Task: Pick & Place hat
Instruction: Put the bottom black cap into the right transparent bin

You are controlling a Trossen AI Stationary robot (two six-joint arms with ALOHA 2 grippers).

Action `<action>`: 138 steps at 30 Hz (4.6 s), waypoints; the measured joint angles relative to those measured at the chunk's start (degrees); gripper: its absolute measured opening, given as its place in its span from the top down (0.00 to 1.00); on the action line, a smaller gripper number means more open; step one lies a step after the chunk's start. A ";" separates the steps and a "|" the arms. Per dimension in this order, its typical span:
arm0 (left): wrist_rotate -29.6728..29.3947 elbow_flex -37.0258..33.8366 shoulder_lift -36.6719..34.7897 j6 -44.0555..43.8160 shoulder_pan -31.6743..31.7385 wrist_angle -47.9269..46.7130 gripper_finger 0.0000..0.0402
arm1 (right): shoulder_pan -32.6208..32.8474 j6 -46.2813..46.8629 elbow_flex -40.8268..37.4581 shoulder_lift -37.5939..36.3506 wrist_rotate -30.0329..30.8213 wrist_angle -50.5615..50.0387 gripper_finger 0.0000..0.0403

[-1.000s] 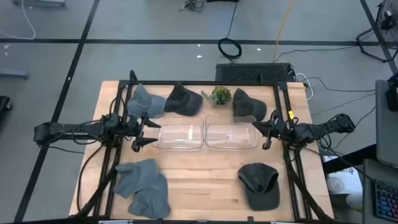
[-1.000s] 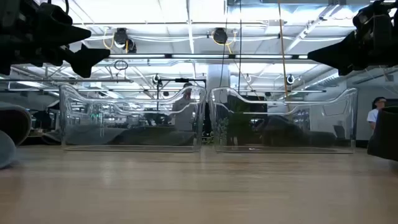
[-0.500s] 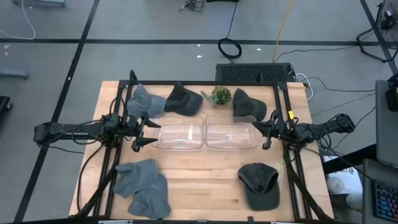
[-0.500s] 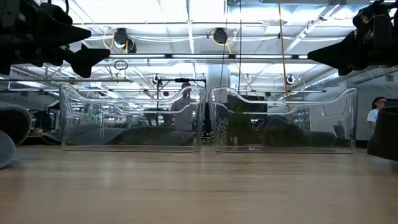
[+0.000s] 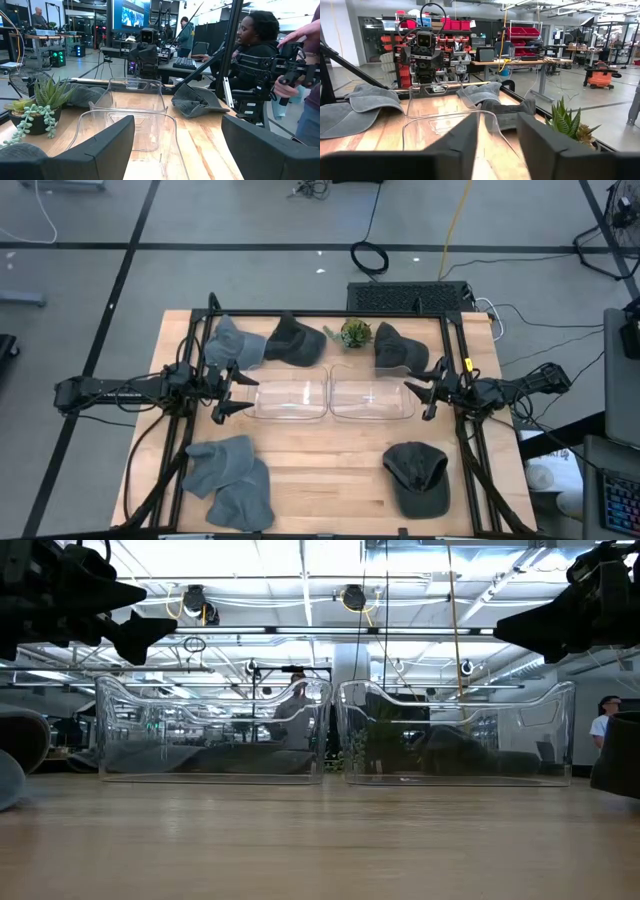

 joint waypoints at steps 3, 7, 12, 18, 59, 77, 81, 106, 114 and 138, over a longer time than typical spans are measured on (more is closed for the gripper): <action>-0.02 0.00 -0.02 0.00 -0.02 0.01 0.24 | 0.00 0.02 0.00 0.02 -0.02 0.00 0.55; -0.01 0.00 -0.02 0.00 -0.01 0.01 0.24 | 0.00 0.02 0.00 0.01 -0.02 0.00 0.44; -0.02 0.00 0.00 0.00 0.00 0.01 0.24 | 0.00 0.59 0.45 0.02 -0.17 0.00 0.36; -0.02 0.00 0.00 -0.01 -0.01 0.00 0.24 | 0.02 -1.27 6.07 2.19 -1.57 -1.78 0.36; -0.02 0.00 0.00 0.00 0.00 0.02 0.24 | 0.02 20.67 84.82 57.84 8.82 -51.40 0.34; -0.02 0.00 0.00 0.00 0.00 0.02 0.24 | -0.48 71.17 91.08 66.27 -20.10 -58.46 0.34; -0.02 0.00 0.00 0.00 0.00 0.02 0.24 | -0.46 81.01 91.10 66.25 -27.13 -57.08 0.34; -0.02 0.00 0.00 0.00 0.00 0.02 0.24 | 4.23 95.35 96.83 79.23 -39.83 -72.13 0.34; 0.00 0.00 0.00 0.00 0.00 0.00 0.24 | 9.16 97.17 106.52 88.98 -36.52 -75.16 0.34; 0.00 0.00 -0.02 0.00 -0.02 0.02 0.24 | 29.73 120.43 121.79 106.57 -34.90 -88.35 0.34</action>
